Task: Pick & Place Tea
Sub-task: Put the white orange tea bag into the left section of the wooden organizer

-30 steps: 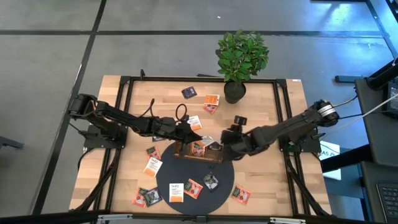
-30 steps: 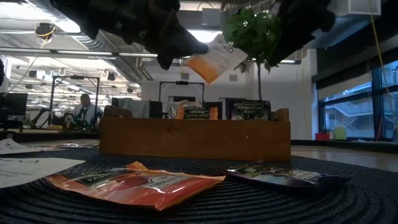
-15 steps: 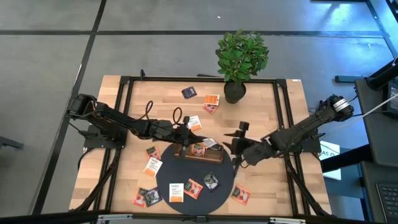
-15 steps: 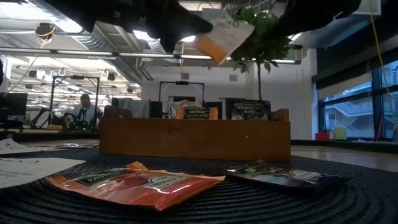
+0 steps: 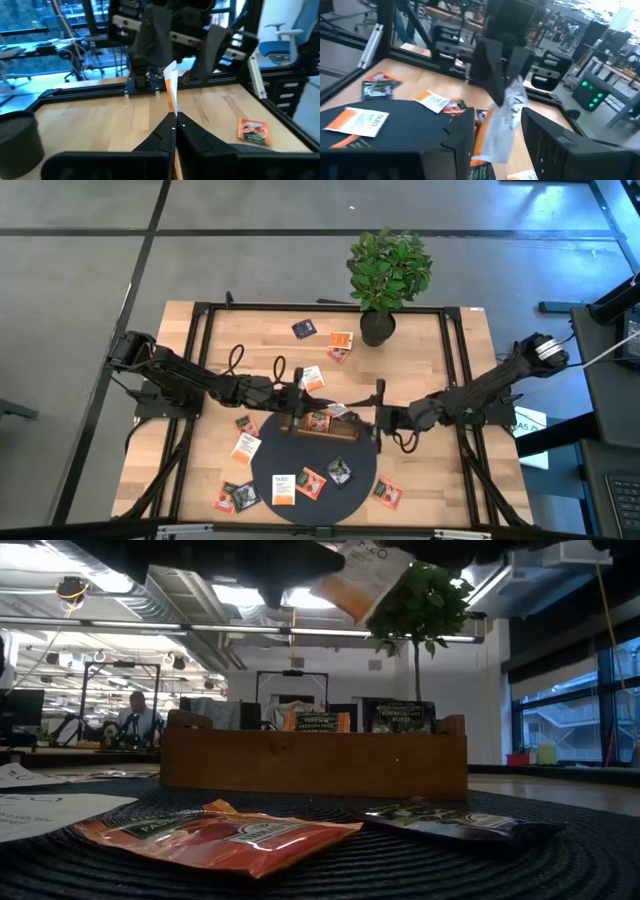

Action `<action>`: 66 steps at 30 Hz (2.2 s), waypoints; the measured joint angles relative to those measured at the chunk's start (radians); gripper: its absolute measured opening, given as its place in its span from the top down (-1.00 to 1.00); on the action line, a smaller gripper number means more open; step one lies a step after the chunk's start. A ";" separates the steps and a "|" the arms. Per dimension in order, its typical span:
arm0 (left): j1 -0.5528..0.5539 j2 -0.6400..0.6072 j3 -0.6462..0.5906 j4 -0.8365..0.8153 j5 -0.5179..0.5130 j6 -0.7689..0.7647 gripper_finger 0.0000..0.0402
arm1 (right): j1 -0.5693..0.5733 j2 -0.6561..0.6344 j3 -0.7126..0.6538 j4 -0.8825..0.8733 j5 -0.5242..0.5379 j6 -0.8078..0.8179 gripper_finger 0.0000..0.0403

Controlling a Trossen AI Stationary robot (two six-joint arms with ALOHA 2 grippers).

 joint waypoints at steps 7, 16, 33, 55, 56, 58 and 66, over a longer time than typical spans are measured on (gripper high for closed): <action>-0.015 0.000 0.000 0.014 0.019 0.014 0.99 | -0.042 0.036 0.006 0.076 -0.004 0.000 0.19; -0.020 0.000 0.000 0.023 0.001 0.034 0.99 | -0.092 0.048 0.006 0.137 -0.168 0.092 0.19; -0.032 0.000 0.000 0.051 0.000 0.034 0.99 | -0.121 0.047 0.006 0.157 -0.256 0.116 0.89; -0.031 0.000 0.000 0.016 -0.020 0.008 0.79 | -0.121 0.047 0.006 0.111 -0.194 0.124 0.99; -0.030 0.000 0.001 0.015 -0.021 0.007 0.76 | -0.121 0.047 0.006 0.102 -0.194 0.134 0.99; -0.030 0.001 0.007 0.014 -0.022 0.008 0.70 | -0.121 0.047 0.006 0.088 -0.194 0.148 0.99; -0.015 0.001 0.041 -0.038 -0.023 0.007 0.51 | -0.121 0.047 0.006 0.077 -0.194 0.173 0.99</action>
